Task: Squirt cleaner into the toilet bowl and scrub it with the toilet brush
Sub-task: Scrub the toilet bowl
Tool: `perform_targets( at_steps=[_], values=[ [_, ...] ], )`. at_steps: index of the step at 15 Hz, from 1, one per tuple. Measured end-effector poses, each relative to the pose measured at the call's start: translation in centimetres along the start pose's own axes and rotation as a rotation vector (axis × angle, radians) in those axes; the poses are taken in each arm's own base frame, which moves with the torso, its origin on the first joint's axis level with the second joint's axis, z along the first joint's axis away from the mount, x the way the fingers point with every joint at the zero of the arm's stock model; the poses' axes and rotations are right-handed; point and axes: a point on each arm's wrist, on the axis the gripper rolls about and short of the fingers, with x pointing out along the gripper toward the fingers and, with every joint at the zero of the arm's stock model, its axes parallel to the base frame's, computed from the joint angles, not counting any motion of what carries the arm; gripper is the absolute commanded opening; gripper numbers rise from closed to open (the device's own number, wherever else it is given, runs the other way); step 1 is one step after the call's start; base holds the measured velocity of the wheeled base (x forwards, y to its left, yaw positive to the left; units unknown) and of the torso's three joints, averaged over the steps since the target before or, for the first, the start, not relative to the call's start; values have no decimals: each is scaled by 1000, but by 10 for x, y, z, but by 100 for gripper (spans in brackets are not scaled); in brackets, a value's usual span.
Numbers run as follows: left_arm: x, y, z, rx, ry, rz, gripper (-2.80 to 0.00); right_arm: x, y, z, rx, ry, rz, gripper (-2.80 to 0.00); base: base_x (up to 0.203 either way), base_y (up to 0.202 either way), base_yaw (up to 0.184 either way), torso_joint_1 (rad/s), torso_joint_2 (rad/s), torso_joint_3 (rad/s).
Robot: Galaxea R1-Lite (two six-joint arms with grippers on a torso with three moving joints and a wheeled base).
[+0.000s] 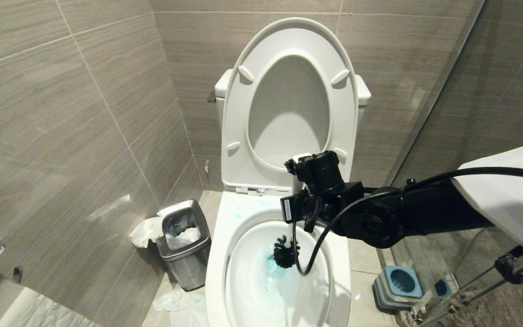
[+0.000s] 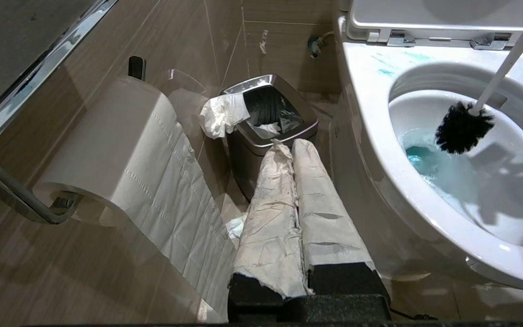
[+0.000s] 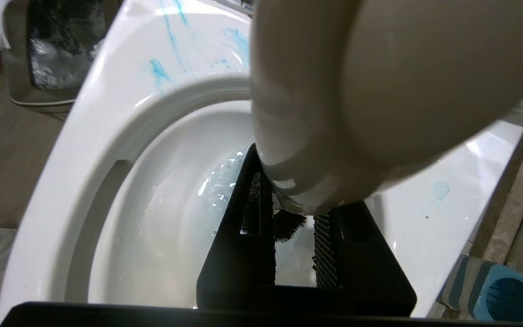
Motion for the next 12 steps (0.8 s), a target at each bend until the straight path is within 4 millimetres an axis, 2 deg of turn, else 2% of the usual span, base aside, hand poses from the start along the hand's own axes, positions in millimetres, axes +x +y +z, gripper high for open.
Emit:
perform_targets(
  at_steps=[3,7,12],
  values=[
    [0,0,0,0,0,0,-280,18,1,-7,-17,16,-14,-280,0,0,0,0,0,0],
    [0,0,0,0,0,0,-280,40,-6,1,-22,-16,-40,-280,0,0,0,0,0,0],
    [0,0,0,0,0,0,-280,52,5,9,1,-58,-16,-280,0,0,0,0,0,0]
  ],
)
